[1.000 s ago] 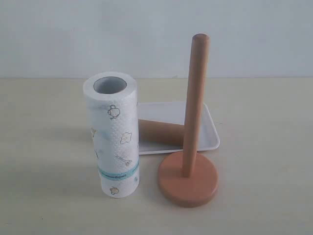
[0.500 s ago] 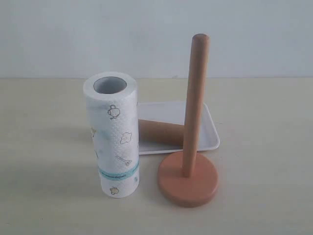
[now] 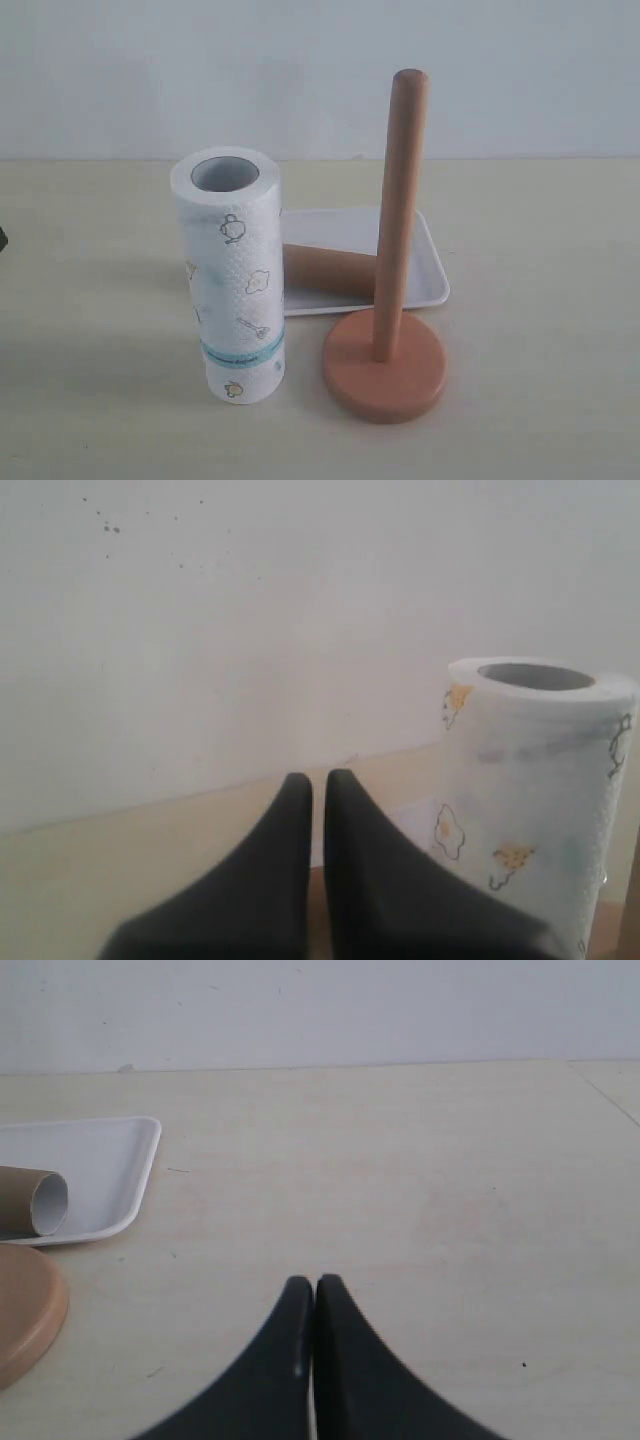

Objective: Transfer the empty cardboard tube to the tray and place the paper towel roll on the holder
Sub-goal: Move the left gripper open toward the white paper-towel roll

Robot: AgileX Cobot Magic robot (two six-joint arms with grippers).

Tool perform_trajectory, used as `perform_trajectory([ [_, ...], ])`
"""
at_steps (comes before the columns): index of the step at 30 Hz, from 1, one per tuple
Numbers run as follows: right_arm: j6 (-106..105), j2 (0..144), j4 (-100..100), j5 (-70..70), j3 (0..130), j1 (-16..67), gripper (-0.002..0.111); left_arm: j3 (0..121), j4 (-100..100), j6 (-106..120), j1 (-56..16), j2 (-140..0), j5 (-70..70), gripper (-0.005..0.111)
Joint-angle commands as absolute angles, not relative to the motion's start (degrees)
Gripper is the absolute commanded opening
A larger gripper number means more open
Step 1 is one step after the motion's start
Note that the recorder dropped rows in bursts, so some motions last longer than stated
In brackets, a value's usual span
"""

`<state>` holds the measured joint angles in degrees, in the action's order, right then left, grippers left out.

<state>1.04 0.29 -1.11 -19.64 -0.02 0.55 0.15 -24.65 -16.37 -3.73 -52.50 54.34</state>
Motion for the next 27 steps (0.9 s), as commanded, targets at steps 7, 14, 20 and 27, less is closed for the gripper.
perform_trajectory([
  [7, 1.2, 0.0, -1.18, -18.94, 0.0, 0.6, 0.0, 0.0, -25.21, -16.56, -3.56, -52.95, 59.74, 0.004],
  [14, 1.2, 0.0, -1.18, -18.94, 0.0, 0.6, 0.0, 0.0, -25.33, -16.46, -3.56, -52.95, 57.66, 0.004],
  [20, 1.2, 0.0, -1.18, -18.94, 0.0, 0.6, 0.0, 0.0, -25.9, -16.38, -3.56, -52.95, 45.98, 0.004],
  [27, 1.2, 0.0, -0.82, -18.94, 0.0, 0.6, 0.0, 0.0, -40.27, -22.67, -3.56, -54.62, 45.72, 0.004],
])
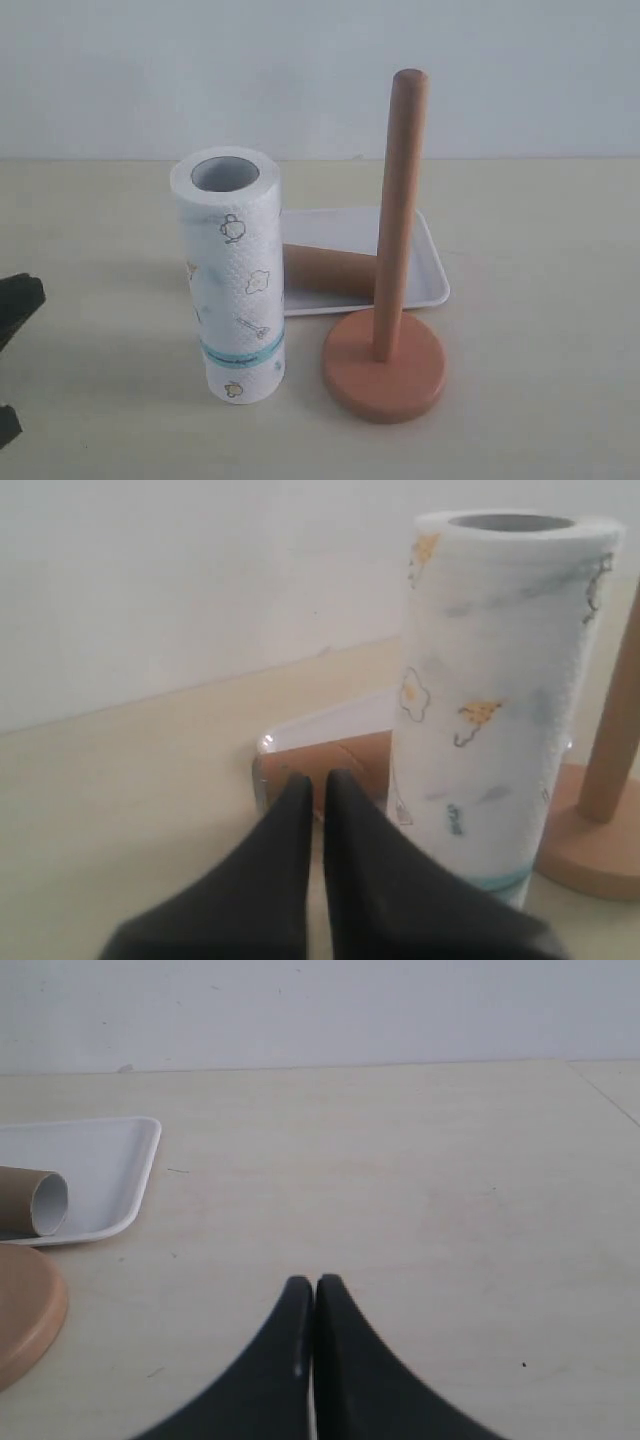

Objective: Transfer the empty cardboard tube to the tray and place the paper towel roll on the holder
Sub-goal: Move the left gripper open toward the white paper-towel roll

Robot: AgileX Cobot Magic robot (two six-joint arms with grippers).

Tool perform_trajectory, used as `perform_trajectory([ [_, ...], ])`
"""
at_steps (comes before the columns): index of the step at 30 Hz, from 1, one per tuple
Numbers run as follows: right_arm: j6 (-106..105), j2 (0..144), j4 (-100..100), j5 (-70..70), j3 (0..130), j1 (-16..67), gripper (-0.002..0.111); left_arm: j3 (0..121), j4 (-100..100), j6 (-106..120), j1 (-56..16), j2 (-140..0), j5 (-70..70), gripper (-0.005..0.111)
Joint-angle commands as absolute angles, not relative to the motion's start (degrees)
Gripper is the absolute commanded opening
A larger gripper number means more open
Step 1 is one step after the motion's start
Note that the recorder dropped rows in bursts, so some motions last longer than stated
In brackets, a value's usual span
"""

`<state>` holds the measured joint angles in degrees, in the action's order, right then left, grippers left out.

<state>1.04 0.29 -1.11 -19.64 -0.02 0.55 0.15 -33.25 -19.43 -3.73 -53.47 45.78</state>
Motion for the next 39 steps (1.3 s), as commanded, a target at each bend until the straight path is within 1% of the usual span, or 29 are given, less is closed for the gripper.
perform_trajectory([
  [1, 1.2, 0.0, -0.82, -18.94, 0.0, 0.6, 0.0, 0.0, -40.69, -22.8, -3.56, -55.26, 46.5, 0.004],
  [4, 1.2, 0.0, -0.82, -18.94, 0.0, 0.6, 0.0, 0.0, -40.68, -22.92, -3.56, -59.24, 52.9, 0.004],
  [13, 1.2, 0.0, -0.82, -18.94, 0.0, 0.6, 0.0, 0.0, -43.37, -23.2, -3.56, -67.16, 58.87, 0.004],
  [15, 1.2, 0.0, -0.82, -18.94, 0.0, 0.6, 0.0, 0.0, -43.54, -23.2, -3.56, -68.01, 61.12, 0.011],
  [17, 1.2, 0.0, -0.82, -18.94, 0.0, 0.6, 0.0, 0.0, -43.54, -23.2, -3.56, -68.61, 63.07, 0.025],
  [19, 1.2, 0.0, -0.82, -18.94, 0.0, 0.6, 0.0, 0.0, -43.54, -24.13, -3.56, -68.72, 64.51, 0.045],
  [20, 1.2, 0.0, -0.82, -18.94, 0.0, 0.6, 0.0, 0.0, -43.54, -24.27, -3.56, -68.72, 64.94, 0.062],
  [23, 1.2, 0.0, -0.82, -18.94, 0.0, 0.6, 0.0, 0.0, -42.86, -24.93, -3.56, -68.72, 66.5, 0.094],
  [25, 1.2, 0.0, -0.82, -18.94, 0.0, 0.6, 0.0, 0.0, -43.02, -25.82, -3.56, -68.72, 68.15, 0.106],
  [26, 1.2, 0.0, -0.82, -18.94, 0.0, 0.6, 0.0, 0.0, -43.14, -26.07, -3.56, -68.72, 69.5, 0.11],
  [39, 1.2, 0.0, -0.82, -18.94, 0.0, 0.6, 0.0, 0.0, -43.53, -24.64, -3.56, -68.72, 69.96, 0.11],
])
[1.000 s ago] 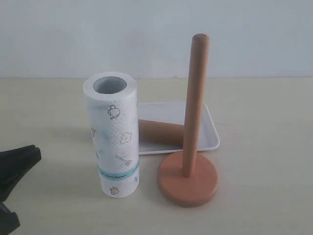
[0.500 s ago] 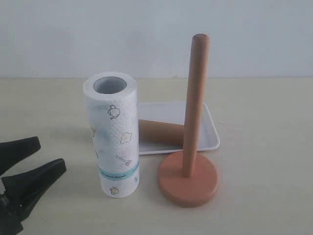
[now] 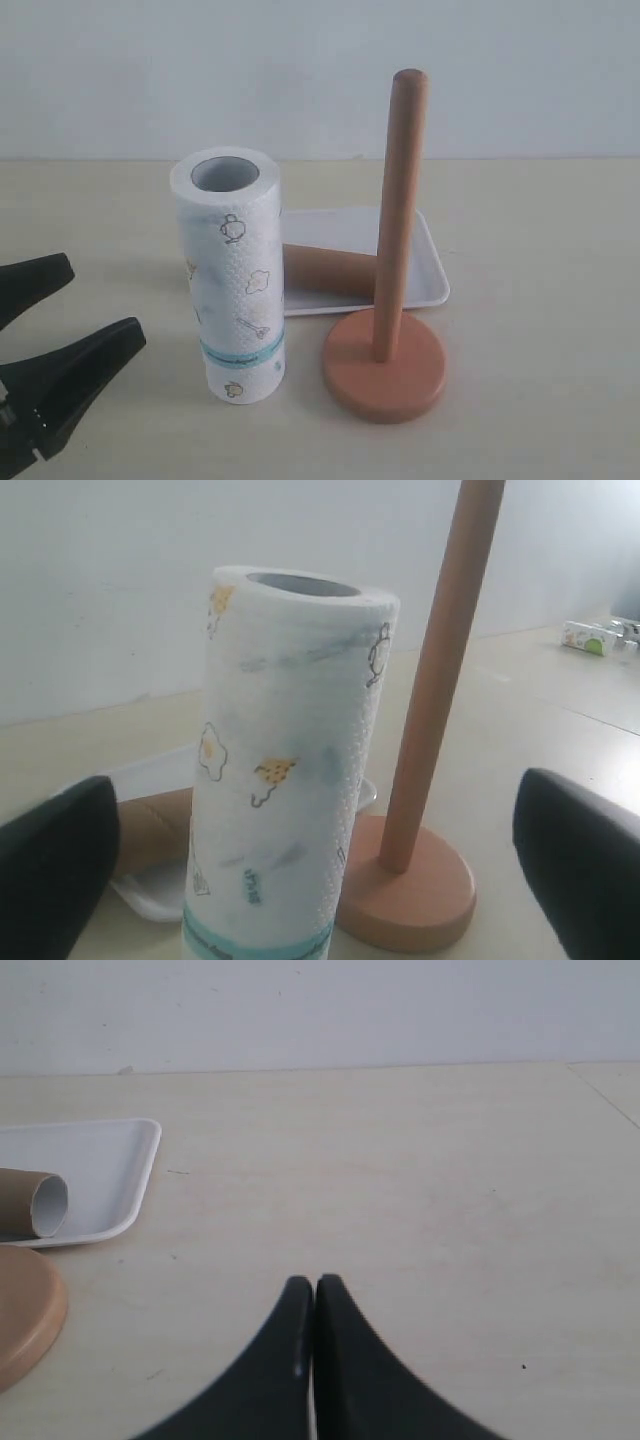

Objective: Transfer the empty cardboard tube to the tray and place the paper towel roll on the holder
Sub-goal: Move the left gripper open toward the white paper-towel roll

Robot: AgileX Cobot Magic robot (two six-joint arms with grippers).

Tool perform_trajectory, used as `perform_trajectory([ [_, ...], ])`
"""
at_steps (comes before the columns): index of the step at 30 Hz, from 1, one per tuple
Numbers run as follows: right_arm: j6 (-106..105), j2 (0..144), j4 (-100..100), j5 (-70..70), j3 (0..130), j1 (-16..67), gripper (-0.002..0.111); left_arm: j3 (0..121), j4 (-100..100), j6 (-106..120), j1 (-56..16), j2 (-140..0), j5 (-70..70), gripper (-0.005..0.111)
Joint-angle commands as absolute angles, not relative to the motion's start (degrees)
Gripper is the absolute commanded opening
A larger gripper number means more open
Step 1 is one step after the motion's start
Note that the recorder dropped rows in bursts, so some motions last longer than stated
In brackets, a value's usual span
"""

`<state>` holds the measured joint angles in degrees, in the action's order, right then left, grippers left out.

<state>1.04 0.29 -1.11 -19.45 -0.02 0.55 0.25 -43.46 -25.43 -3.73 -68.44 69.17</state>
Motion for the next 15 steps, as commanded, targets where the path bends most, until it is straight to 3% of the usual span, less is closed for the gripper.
perform_trajectory([
  [1, 1.2, 0.0, -0.82, -18.94, 0.0, 0.6, 0.0, 0.0, -43.53, -23.04, -3.56, -68.72, 69.96, 0.11],
  [15, 1.2, 0.0, -0.82, -18.94, 0.0, 0.6, 0.0, 5.67, -48.68, -20.14, -3.56, -80.95, 69.96, 0.11],
])
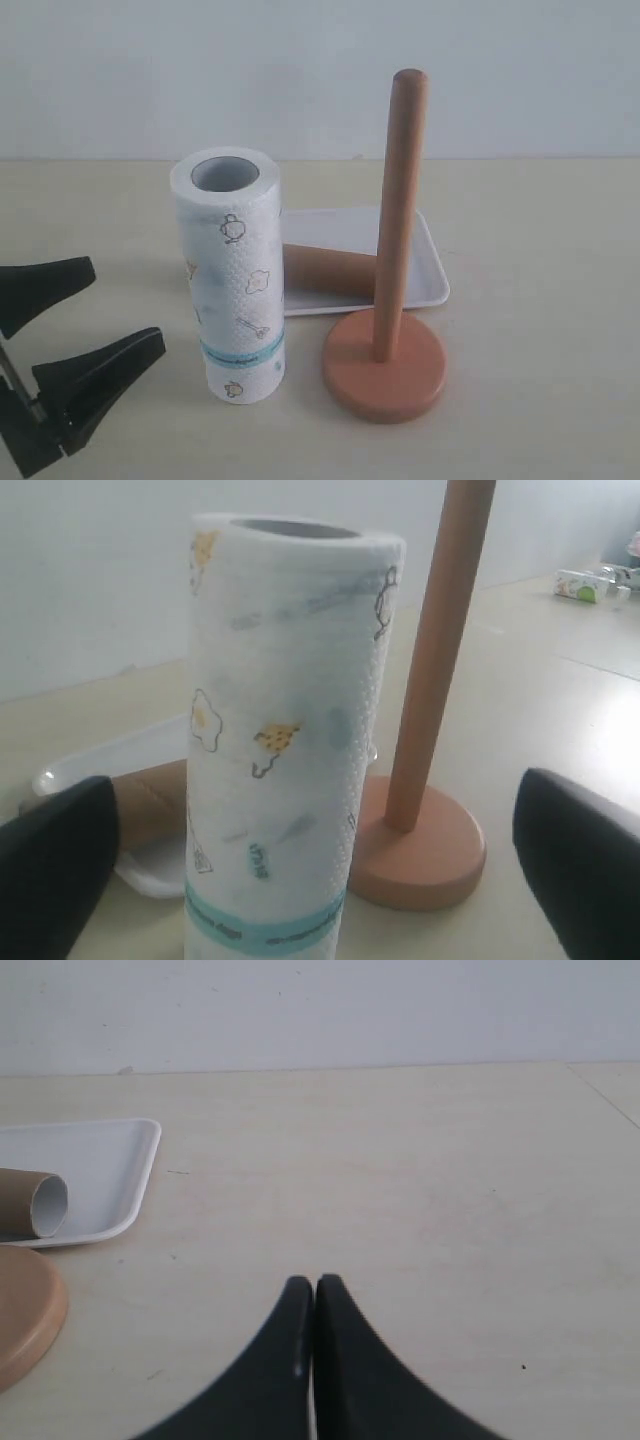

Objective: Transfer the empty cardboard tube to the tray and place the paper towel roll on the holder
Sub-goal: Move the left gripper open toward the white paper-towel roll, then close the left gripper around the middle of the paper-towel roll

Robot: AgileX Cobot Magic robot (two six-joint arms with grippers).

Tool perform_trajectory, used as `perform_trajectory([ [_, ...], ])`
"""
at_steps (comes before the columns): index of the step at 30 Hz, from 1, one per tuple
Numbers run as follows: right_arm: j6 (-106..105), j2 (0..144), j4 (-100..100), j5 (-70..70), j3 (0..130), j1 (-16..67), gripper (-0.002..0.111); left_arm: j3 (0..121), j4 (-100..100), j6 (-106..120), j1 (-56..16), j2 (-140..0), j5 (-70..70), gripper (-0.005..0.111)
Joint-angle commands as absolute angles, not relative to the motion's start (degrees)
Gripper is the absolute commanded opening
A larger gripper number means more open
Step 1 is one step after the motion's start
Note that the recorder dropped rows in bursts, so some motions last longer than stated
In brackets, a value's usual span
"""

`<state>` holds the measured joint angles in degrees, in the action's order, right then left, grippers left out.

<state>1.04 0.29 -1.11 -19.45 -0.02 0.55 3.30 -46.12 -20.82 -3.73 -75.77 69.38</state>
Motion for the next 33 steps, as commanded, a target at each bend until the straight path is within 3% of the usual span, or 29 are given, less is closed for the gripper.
perform_trajectory([
  [1, 1.2, 0.0, -0.82, -18.94, 0.0, 0.6, 0.0, 6.28, -48.68, -19.84, -3.71, -82.11, 69.96, 0.11],
  [15, 1.2, 0.0, -0.82, -18.94, 0.0, 0.6, 0.0, 17.83, -54.9, -17.44, -4.23, -96.05, 69.96, 0.11],
  [21, 1.2, 0.0, -1.81, -18.94, 0.0, 0.6, 0.0, 22.18, -46.16, -15.42, -11.77, -99.12, 69.96, 0.11],
  [33, 1.2, 0.0, -1.81, -18.94, 0.0, 0.6, 0.0, 30.18, -53.45, -20.86, -12.05, -104.68, 69.96, 0.11],
])
